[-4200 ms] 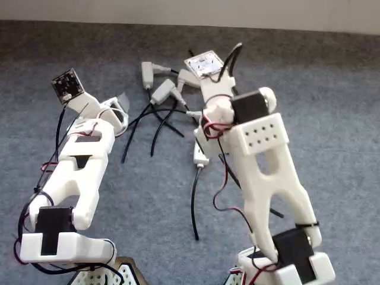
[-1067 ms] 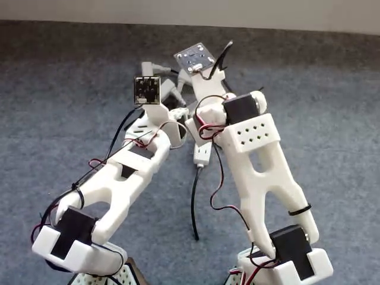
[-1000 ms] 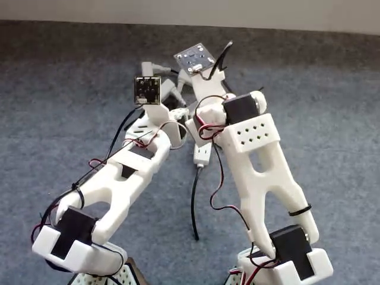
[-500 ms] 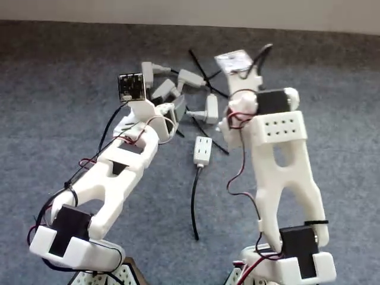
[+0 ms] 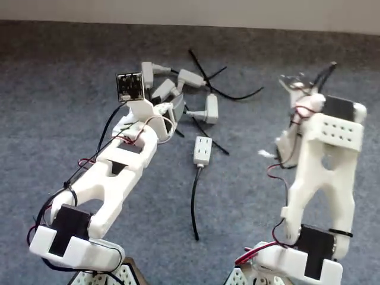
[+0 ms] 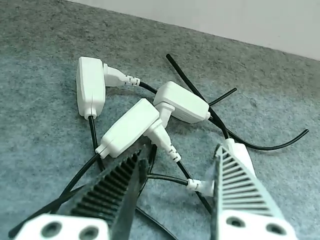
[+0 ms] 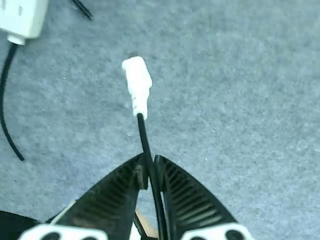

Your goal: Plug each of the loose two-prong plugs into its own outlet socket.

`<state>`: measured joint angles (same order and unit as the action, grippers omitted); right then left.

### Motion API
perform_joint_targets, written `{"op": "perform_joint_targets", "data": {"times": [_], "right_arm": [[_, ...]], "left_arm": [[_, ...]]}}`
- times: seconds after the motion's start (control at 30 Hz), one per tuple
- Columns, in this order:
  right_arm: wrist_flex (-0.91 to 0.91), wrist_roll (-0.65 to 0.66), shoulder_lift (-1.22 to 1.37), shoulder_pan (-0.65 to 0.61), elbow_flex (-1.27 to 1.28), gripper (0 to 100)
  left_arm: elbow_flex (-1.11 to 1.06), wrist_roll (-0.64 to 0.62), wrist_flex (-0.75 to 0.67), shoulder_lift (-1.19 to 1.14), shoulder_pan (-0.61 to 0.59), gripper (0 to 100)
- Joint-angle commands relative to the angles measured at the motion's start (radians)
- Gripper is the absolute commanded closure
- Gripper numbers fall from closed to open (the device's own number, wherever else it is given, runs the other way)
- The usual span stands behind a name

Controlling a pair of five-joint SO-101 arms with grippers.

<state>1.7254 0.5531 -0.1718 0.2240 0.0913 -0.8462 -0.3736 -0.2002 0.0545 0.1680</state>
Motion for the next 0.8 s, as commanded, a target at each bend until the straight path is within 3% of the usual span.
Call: {"op": "perform_joint_targets", "data": {"times": [0.0,0.23,0.33,0.47,0.77], "right_arm": [[0.035,0.137,-0.015,0.134,0.044,98.1],[-0.064,0.29,-0.015,0.22,0.219,97.5],[-0.105,0.316,-0.015,0.229,0.269,91.0],[-0.114,0.367,-0.025,0.214,0.278,83.3],[-0.114,0.595,-0.024,0.163,0.236,83.1]], "left_arm": [[0.005,0.003,-0.018,0.005,-0.005,77],[0.015,0.003,-0.02,-0.042,-0.004,77],[0.053,0.003,-0.015,-0.082,-0.004,77],[0.101,0.003,-0.015,-0.127,-0.012,77],[0.12,0.003,-0.014,-0.147,-0.012,77]]}}
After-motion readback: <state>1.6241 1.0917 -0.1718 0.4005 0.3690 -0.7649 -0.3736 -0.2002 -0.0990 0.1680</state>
